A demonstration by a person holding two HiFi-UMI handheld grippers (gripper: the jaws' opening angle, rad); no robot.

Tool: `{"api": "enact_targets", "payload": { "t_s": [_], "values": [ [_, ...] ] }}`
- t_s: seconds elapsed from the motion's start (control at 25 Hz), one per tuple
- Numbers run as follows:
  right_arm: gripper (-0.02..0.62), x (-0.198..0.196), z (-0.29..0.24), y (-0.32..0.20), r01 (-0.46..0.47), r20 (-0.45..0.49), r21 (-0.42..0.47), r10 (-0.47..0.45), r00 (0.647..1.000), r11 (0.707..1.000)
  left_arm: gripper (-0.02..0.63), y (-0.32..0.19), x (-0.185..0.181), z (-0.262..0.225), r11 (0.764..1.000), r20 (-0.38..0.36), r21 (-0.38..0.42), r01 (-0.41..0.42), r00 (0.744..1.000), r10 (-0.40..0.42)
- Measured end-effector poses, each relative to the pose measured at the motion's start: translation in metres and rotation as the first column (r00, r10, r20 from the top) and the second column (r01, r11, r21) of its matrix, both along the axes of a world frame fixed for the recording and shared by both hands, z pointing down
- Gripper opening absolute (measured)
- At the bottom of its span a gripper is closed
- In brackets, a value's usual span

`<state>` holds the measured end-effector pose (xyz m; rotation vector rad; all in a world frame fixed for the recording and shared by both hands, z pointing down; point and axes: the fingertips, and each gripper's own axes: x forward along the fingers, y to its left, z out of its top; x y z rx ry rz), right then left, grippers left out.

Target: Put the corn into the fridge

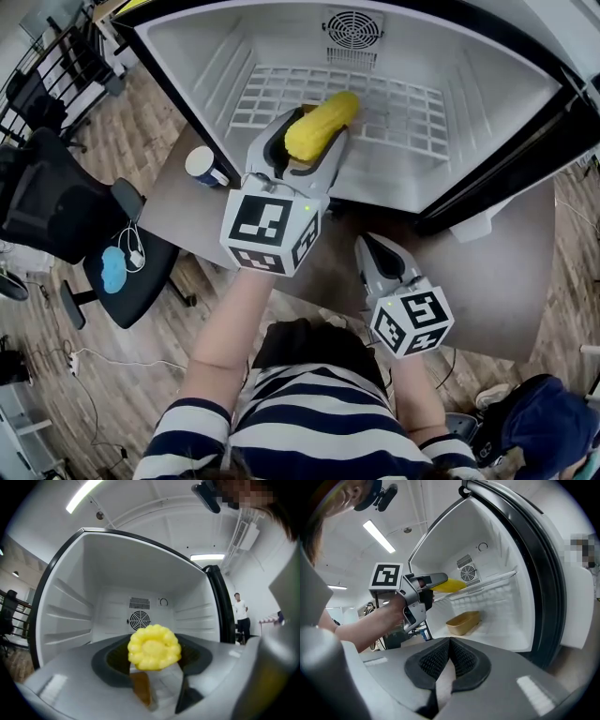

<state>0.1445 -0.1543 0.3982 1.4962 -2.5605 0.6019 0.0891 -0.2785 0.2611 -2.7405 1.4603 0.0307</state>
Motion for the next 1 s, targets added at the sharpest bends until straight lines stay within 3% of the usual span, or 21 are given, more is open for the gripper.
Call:
{"api": "enact_targets", "payload": {
  "t_s": [0.2, 0.72, 1.0],
  "values": [
    [-0.008, -0.005, 0.006, 0.0, 0.016, 0.006, -0.015, -0.016, 1.0, 1.0, 0.0, -0.009, 0.003, 0.007, 0.999, 0.112, -0.047, 0.003, 0.994, 0.002],
    [-0.008, -0.012, 0.021, -0.002, 0.056, 0.009, -0.045, -0.056, 0.998, 0.997, 0.0, -0.027, -0.001, 0.012, 0.989, 0.184, -0.145, 0.01, 0.983, 0.017],
    [-0.008, -0.011, 0.027, -0.002, 0.067, 0.007, -0.059, -0.067, 0.998, 0.996, 0.0, -0.026, -0.001, 0.022, 0.979, 0.28, -0.205, 0.008, 0.959, 0.051]
  ]
}}
